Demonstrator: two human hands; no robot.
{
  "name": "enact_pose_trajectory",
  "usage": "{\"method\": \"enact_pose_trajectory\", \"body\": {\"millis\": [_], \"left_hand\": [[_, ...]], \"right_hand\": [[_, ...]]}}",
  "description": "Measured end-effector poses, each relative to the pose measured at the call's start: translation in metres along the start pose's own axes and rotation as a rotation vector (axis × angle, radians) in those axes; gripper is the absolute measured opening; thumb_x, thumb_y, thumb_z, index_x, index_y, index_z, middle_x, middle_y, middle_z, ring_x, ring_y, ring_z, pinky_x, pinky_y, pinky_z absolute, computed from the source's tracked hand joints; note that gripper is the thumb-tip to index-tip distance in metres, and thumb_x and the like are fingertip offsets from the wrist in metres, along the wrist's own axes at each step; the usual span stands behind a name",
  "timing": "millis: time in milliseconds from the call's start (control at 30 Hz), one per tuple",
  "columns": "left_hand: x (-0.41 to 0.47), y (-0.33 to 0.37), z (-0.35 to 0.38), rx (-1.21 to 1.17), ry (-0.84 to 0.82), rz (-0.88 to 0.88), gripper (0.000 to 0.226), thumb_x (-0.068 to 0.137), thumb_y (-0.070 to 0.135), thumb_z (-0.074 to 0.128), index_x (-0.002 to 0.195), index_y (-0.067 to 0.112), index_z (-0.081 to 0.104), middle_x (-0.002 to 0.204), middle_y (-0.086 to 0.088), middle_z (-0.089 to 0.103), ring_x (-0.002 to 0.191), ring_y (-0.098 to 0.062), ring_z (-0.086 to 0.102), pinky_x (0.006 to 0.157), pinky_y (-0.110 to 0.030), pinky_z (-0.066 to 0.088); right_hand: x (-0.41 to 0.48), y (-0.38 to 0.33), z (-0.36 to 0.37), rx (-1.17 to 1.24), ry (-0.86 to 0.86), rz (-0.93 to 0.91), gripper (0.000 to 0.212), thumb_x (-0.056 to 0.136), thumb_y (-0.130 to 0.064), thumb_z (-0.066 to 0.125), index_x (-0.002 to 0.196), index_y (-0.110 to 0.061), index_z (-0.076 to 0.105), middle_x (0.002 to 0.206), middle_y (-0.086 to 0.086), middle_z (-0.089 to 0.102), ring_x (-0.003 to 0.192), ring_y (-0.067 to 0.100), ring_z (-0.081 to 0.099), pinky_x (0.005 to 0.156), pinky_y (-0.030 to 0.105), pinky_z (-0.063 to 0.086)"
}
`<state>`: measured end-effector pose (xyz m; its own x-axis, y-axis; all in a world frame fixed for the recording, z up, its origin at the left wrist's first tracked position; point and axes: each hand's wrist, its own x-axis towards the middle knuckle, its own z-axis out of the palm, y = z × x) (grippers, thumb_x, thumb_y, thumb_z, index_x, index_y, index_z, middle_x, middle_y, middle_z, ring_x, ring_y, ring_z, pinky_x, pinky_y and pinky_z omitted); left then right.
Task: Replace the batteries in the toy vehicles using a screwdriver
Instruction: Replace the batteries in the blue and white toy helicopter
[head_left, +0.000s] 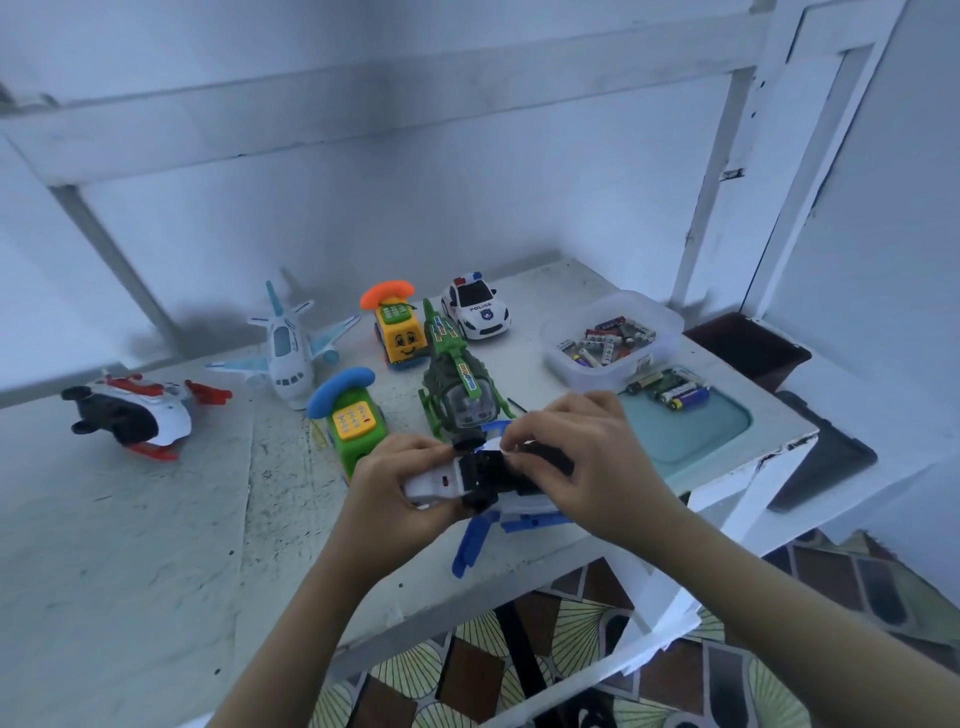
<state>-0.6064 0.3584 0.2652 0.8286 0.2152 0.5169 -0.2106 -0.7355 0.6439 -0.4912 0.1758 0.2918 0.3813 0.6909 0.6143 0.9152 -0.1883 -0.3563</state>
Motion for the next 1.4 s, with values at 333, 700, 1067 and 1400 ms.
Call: {"method": "enact_pose_trajectory", "body": {"millis": [333,700,1067,1400], "left_hand": [[0.002,0.001,0.002,-0.009,-0.024,-0.003,0.045,0.066,0.05,0.074,0.108,0.036,0.066,0.09,0.021,0.064,0.085,0.0,0.056,0.071,-0.015,0.044],[0.002,-0.001,0.003,-0.062,-0.009,-0.038,0.042,0.063,0.048,0.075,0.102,0.036,0.066,0.09,0.01,0.067,0.085,-0.005,0.058,0.07,-0.018,0.048],[0.0,-0.003,0.002,-0.126,-0.005,-0.083,0.041,0.061,0.05,0.077,0.1,0.041,0.067,0.09,0.006,0.068,0.083,-0.011,0.061,0.066,-0.023,0.051],[0.001,0.001,0.002,-0.098,-0.038,-0.071,0.04,0.061,0.05,0.076,0.099,0.041,0.067,0.09,0.014,0.067,0.084,-0.006,0.061,0.067,-0.015,0.047]], "right_hand": [[-0.002,-0.005,0.007,-0.175,0.045,-0.077,0.004,0.076,-0.028,0.071,0.079,-0.029,0.072,0.064,-0.015,0.064,0.068,0.009,0.059,0.087,0.03,0.023],[-0.012,-0.008,0.004,-0.225,-0.078,-0.043,0.023,0.083,-0.032,0.055,0.093,-0.035,0.075,0.084,-0.018,0.065,0.081,0.008,0.055,0.094,0.036,0.021],[-0.008,-0.015,0.005,-0.23,-0.174,0.06,0.031,0.079,-0.038,0.045,0.088,-0.04,0.075,0.069,-0.016,0.057,0.07,0.008,0.051,0.098,0.037,0.018],[0.003,-0.021,-0.004,-0.307,-0.353,0.081,0.04,0.075,-0.036,0.035,0.075,-0.037,0.075,0.056,-0.011,0.049,0.056,0.005,0.049,0.105,0.04,0.004]]}}
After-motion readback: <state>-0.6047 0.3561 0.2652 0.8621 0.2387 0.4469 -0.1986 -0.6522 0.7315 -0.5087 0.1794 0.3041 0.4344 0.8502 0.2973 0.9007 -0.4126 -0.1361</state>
